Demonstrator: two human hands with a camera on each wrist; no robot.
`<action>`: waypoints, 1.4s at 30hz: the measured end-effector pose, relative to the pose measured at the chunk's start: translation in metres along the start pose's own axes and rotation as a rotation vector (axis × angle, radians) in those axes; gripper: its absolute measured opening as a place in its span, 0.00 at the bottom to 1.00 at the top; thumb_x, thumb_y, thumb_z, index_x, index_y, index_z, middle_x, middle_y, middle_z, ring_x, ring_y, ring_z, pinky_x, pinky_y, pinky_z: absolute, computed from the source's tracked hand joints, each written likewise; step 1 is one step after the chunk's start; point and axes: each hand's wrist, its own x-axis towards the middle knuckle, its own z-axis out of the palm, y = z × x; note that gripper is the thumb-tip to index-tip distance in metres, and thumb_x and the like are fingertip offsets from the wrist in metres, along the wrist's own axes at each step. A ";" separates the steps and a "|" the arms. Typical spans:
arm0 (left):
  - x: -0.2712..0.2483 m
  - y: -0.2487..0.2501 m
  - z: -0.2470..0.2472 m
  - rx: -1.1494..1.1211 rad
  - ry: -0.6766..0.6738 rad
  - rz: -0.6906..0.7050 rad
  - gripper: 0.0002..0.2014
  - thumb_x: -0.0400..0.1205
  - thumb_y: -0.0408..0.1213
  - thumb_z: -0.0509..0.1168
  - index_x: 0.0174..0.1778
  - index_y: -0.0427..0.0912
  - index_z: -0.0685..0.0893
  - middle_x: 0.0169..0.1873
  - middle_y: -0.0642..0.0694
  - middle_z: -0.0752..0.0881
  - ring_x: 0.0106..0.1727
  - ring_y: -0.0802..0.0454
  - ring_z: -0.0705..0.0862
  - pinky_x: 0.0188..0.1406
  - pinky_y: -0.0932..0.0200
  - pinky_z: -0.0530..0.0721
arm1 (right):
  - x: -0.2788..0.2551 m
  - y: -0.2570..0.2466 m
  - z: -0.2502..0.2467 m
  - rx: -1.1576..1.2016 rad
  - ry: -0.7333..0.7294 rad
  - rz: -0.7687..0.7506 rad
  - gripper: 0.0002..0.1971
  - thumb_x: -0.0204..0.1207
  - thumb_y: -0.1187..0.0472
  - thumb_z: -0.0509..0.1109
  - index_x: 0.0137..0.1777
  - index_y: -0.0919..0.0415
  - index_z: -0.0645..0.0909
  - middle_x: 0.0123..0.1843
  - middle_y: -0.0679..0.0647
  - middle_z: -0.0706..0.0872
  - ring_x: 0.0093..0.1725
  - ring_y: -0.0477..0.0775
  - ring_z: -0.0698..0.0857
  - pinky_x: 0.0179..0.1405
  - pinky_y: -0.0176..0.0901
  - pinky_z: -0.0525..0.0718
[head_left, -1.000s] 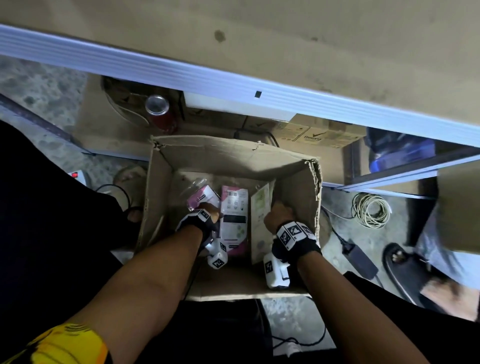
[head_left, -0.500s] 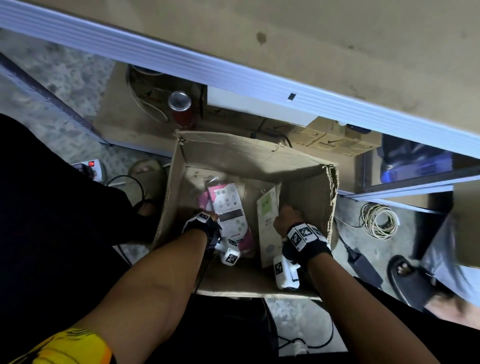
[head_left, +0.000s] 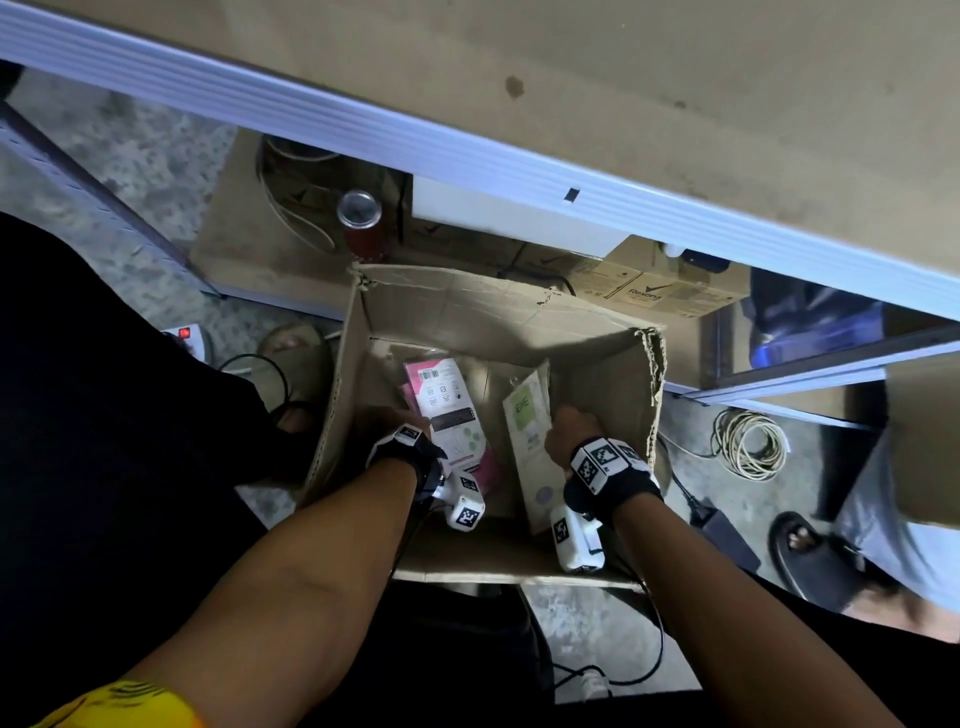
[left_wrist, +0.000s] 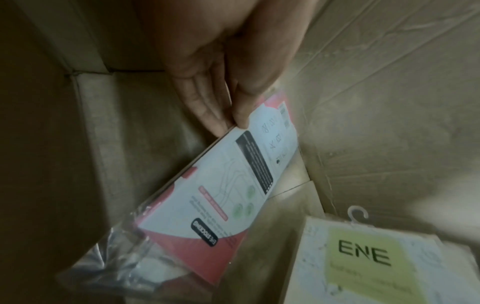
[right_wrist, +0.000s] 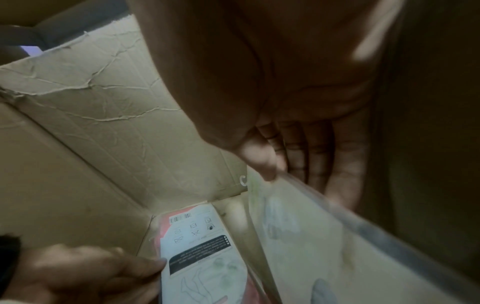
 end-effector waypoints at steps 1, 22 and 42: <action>-0.003 0.000 -0.002 0.073 0.023 0.037 0.23 0.85 0.35 0.64 0.77 0.34 0.75 0.74 0.38 0.77 0.74 0.40 0.78 0.74 0.51 0.76 | -0.001 -0.001 0.000 0.004 0.006 -0.007 0.19 0.79 0.56 0.67 0.67 0.65 0.77 0.69 0.68 0.80 0.68 0.71 0.81 0.62 0.52 0.81; -0.100 0.058 -0.061 0.250 0.237 0.547 0.14 0.78 0.33 0.71 0.59 0.35 0.90 0.57 0.40 0.90 0.61 0.42 0.88 0.47 0.60 0.81 | -0.077 -0.013 -0.072 -0.164 0.273 -0.357 0.15 0.79 0.62 0.63 0.64 0.64 0.78 0.66 0.68 0.82 0.63 0.71 0.84 0.48 0.50 0.80; -0.320 0.125 -0.138 0.281 0.169 0.926 0.06 0.76 0.26 0.73 0.37 0.34 0.82 0.33 0.43 0.86 0.33 0.50 0.85 0.40 0.58 0.87 | -0.275 0.028 -0.196 -0.112 0.725 -0.539 0.09 0.76 0.59 0.70 0.53 0.60 0.86 0.55 0.58 0.89 0.53 0.63 0.86 0.44 0.39 0.75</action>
